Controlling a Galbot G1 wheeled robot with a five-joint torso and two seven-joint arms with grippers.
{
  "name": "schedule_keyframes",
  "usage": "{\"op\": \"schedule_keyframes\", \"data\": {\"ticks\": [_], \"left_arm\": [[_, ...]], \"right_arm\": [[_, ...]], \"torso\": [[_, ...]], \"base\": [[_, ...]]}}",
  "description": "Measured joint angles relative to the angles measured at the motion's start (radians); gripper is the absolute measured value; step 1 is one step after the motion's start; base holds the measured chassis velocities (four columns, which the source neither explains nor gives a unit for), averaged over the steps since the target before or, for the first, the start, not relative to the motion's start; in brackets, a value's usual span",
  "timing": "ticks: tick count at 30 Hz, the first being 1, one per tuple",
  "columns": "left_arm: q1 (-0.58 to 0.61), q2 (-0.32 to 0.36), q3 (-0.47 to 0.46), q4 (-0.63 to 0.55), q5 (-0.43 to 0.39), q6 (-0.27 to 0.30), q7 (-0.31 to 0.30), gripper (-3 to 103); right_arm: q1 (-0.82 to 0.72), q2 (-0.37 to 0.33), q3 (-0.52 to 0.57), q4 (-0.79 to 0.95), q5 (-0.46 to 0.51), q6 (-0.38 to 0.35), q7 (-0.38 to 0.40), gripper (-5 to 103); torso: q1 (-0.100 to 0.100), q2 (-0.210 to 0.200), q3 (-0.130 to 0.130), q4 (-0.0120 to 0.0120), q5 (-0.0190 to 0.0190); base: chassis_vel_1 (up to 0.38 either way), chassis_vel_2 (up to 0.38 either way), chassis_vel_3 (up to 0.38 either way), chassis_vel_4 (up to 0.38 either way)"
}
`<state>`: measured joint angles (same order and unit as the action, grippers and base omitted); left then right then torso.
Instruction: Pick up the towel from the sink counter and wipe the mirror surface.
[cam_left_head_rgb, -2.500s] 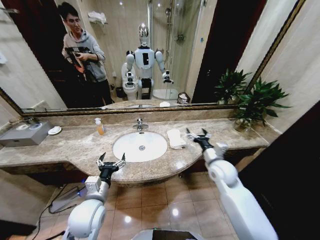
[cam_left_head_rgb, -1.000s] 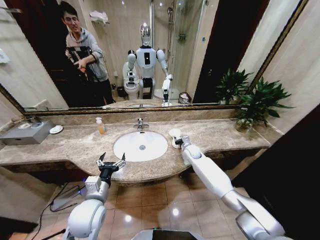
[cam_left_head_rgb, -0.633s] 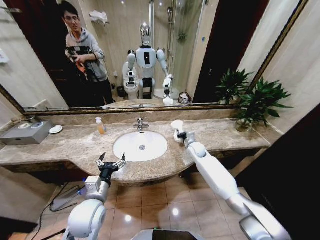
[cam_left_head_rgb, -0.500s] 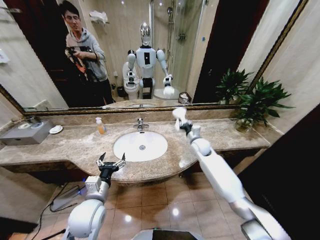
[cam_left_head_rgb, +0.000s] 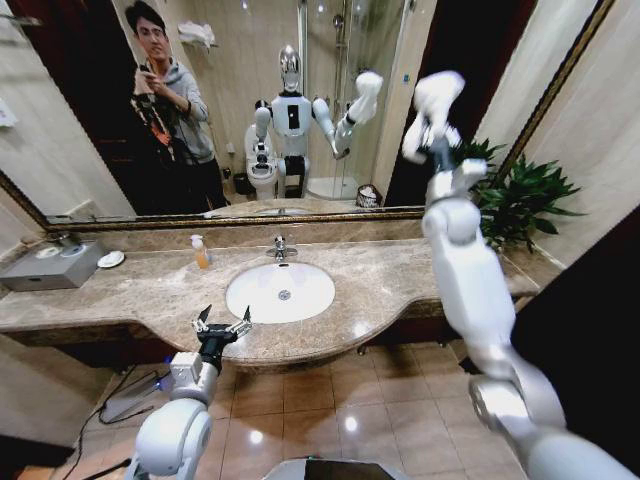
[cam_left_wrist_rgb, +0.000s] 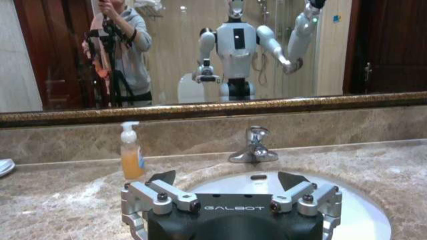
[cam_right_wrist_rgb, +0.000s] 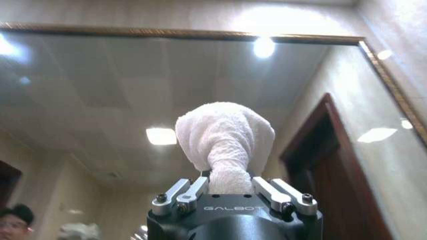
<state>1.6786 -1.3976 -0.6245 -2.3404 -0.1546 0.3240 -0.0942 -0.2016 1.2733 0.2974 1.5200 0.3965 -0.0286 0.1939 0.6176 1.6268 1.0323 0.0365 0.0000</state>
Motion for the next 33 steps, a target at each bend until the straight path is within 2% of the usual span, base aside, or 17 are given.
{"op": "schedule_keyframes", "data": {"ticks": [1,2,7,19,21,25,29,33], "left_arm": [[0.0,0.0,0.0,0.0,0.0,0.0,0.0,100],[0.0,0.0,0.0,0.0,0.0,0.0,0.0,100],[0.0,0.0,0.0,0.0,0.0,0.0,0.0,100],[0.0,0.0,0.0,0.0,0.0,0.0,0.0,100],[0.0,0.0,0.0,0.0,0.0,0.0,0.0,100],[0.0,0.0,0.0,0.0,0.0,0.0,0.0,100],[0.0,0.0,0.0,0.0,0.0,0.0,0.0,100],[0.0,0.0,0.0,0.0,0.0,0.0,0.0,100]], "right_arm": [[0.003,0.003,-0.008,0.01,0.008,-0.006,0.0,19],[-0.003,0.008,-0.031,0.06,0.03,-0.044,0.006,19],[-0.029,0.011,-0.072,0.147,0.054,-0.089,0.018,19],[-0.027,0.004,-0.097,0.195,0.079,-0.1,0.025,19],[-0.029,0.004,-0.098,0.198,0.079,-0.099,0.012,19],[-0.033,0.004,-0.093,0.197,0.061,-0.086,-0.009,19],[-0.012,0.015,-0.087,0.192,0.068,-0.081,-0.014,19],[0.017,0.034,-0.078,0.19,0.069,-0.077,-0.019,19]], "torso": [[0.0,0.0,0.0,0.0001,-0.0001],[0.0,0.0,0.0,0.0001,-0.0002],[-0.001,0.0,0.0,-0.0006,0.0],[-0.001,0.0,0.0,-0.0005,0.0],[-0.001,0.0,0.0,0.0002,-0.0002],[0.0,0.0,0.0,-0.0009,0.0004],[0.0,0.0,0.0,0.0001,0.0],[0.0,0.0,0.0,-0.0007,-0.0003]], "base": [[0.0,0.0,0.0,0.0],[0.0,0.0,0.0,0.0],[0.0,0.0,0.0,0.0],[-0.017,0.018,0.025,-0.03],[-0.108,0.091,0.138,-0.126],[-0.152,0.161,0.164,-0.139],[-0.192,0.165,0.199,-0.182],[-0.175,0.183,0.188,-0.174]]}}
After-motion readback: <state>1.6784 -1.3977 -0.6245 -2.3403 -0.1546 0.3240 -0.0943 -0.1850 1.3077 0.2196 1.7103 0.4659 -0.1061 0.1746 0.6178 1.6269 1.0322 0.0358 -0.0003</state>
